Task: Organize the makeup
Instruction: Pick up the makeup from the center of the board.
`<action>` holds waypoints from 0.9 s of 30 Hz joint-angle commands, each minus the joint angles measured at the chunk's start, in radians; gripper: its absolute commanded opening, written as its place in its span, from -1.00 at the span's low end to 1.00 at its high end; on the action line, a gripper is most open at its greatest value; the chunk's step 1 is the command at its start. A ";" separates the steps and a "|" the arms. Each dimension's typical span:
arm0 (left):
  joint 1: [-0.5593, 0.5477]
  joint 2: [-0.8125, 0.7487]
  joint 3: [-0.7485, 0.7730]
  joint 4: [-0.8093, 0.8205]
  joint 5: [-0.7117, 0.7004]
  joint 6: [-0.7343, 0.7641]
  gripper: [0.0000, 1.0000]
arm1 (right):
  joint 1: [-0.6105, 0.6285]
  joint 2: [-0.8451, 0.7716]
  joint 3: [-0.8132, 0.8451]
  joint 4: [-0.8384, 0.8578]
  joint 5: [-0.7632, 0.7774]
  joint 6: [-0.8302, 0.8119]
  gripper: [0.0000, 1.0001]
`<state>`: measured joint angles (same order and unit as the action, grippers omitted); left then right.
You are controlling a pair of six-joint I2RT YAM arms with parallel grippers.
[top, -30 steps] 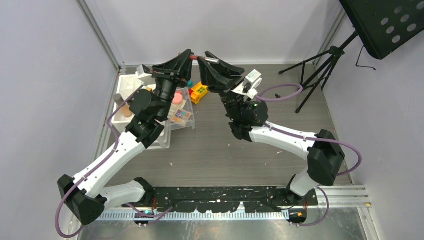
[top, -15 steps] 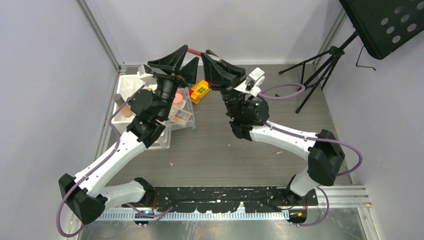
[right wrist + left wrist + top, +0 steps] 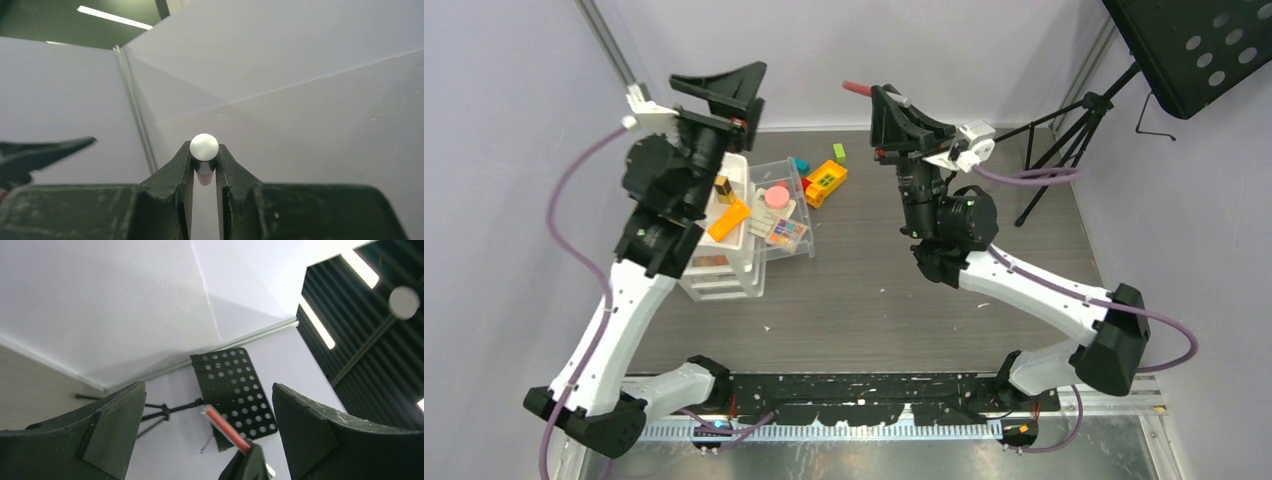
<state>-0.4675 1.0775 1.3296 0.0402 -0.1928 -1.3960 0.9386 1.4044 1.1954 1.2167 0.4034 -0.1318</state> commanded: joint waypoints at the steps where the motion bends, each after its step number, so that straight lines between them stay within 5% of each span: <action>1: 0.018 0.006 0.294 -0.348 0.058 0.503 0.99 | -0.006 -0.067 0.111 -0.459 0.160 -0.053 -0.99; 8: 0.018 0.034 0.579 -0.797 -0.153 1.023 0.97 | -0.008 -0.001 0.413 -1.248 0.053 0.057 -1.00; 11: 0.018 0.037 0.621 -0.956 -0.301 1.132 0.98 | -0.008 0.044 0.501 -1.401 -0.056 0.110 -0.99; 19: 0.017 -0.194 0.386 -0.949 -0.667 1.238 0.99 | -0.003 0.205 0.658 -1.523 -0.478 0.224 -0.99; 27: 0.013 -0.458 0.247 -0.791 -0.763 1.240 0.98 | 0.032 0.366 0.734 -1.429 -0.584 0.238 -1.00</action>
<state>-0.4515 0.7265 1.5776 -0.8707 -0.8612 -0.1886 0.9504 1.7378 1.8553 -0.2779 -0.0681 0.0826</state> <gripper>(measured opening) 0.991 0.227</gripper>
